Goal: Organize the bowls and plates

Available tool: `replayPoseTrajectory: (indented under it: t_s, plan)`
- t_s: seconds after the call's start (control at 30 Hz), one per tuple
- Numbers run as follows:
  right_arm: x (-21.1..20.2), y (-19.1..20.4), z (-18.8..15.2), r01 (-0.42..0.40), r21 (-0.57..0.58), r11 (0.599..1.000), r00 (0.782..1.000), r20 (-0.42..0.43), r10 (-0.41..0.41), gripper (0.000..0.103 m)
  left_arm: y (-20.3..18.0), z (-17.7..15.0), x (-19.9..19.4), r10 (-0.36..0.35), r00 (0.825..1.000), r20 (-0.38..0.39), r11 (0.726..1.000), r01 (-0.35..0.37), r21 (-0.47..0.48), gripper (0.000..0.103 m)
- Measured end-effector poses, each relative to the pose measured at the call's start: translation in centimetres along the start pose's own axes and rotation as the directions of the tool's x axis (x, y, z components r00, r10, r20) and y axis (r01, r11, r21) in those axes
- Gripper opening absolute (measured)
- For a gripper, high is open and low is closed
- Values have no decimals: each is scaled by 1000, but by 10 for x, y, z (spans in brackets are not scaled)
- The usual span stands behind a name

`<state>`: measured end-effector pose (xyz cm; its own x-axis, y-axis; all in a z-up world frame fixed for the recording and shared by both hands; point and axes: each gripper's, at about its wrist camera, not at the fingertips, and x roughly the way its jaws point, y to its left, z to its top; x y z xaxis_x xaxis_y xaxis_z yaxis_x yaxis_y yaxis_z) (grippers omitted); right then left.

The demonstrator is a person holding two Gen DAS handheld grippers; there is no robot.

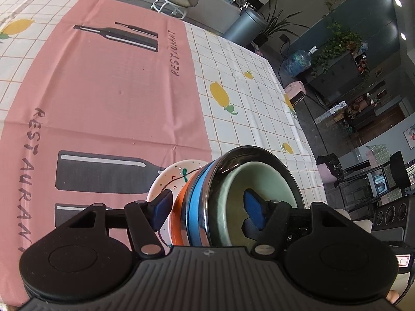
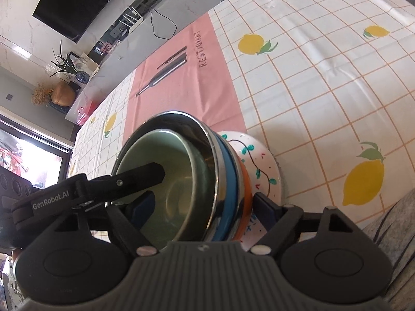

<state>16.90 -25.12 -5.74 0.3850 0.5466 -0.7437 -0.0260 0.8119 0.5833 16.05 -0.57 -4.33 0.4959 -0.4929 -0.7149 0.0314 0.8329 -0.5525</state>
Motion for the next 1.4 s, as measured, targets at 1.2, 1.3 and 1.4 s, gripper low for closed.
replayPoseTrajectory:
  t_s: [1.2, 1.3, 1.4]
  plan:
    - [-89, 71, -114, 534, -369, 761, 825, 426, -372, 99, -94, -117, -101, 413, 769, 489, 827, -541, 152, 87]
    - [-84, 75, -119, 532, -399, 746, 831, 417, -370, 99, -95, -121, -97, 415, 773, 480, 826, -541, 157, 87]
    - [-83, 76, -121, 518, -399, 757, 839, 412, -357, 99, -95, -127, -94, 420, 770, 480, 825, -544, 152, 87]
